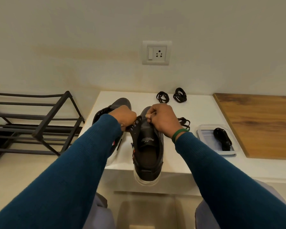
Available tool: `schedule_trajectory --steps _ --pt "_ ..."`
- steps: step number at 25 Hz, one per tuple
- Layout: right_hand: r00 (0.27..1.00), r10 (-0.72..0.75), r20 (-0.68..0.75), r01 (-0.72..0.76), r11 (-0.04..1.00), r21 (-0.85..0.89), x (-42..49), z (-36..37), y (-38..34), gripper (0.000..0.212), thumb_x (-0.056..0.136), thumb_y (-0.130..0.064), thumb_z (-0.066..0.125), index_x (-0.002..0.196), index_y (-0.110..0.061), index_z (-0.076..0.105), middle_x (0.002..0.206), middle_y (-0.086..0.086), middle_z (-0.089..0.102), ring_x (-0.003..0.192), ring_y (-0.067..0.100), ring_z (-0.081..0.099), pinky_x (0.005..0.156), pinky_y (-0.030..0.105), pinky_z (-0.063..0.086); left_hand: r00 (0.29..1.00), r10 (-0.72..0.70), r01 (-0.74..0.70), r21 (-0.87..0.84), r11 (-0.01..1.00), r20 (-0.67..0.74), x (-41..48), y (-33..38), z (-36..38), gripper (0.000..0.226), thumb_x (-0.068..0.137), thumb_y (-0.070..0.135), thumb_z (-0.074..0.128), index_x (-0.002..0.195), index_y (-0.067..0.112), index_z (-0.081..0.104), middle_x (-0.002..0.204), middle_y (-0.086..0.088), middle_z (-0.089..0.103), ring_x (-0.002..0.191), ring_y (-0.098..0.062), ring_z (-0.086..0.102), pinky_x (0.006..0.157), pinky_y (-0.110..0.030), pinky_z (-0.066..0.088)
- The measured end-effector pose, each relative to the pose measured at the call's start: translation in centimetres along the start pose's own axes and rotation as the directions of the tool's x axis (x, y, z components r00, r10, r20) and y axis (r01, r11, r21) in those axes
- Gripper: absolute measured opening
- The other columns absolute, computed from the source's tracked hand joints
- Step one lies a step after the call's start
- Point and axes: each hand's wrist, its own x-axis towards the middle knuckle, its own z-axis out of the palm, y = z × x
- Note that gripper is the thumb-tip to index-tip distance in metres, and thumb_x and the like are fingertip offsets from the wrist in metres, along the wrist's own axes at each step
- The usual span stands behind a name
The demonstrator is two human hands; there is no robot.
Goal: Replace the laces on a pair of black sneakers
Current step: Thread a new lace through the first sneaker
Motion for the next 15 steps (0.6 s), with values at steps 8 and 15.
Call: schedule_trajectory --steps 8,15 --pt "1.0 0.01 0.023 -0.007 0.993 -0.121 -0.1 1.2 -0.4 0.013 0.094 -0.02 0.065 0.083 -0.026 0.063 0.087 -0.008 0.062 0.096 0.018 0.061 0.097 0.05 0.048 0.996 -0.069 0.088 -0.361 0.928 0.065 -0.6 -0.7 0.3 0.011 0.095 0.005 0.058 0.103 0.0 0.064 0.073 -0.004 0.059 0.06 -0.014 0.057 0.049 -0.023 0.049" --pt "1.0 -0.02 -0.007 0.019 0.998 -0.052 -0.5 1.3 -0.5 0.012 0.088 -0.03 0.074 0.098 -0.025 0.07 0.101 -0.006 0.07 0.099 0.016 0.063 0.098 0.047 0.048 0.987 -0.134 0.159 -0.579 0.8 0.085 -0.9 -0.1 0.4 0.017 0.099 0.007 0.047 0.086 0.005 0.058 0.077 -0.01 0.065 0.061 -0.02 0.065 0.046 -0.028 0.054"
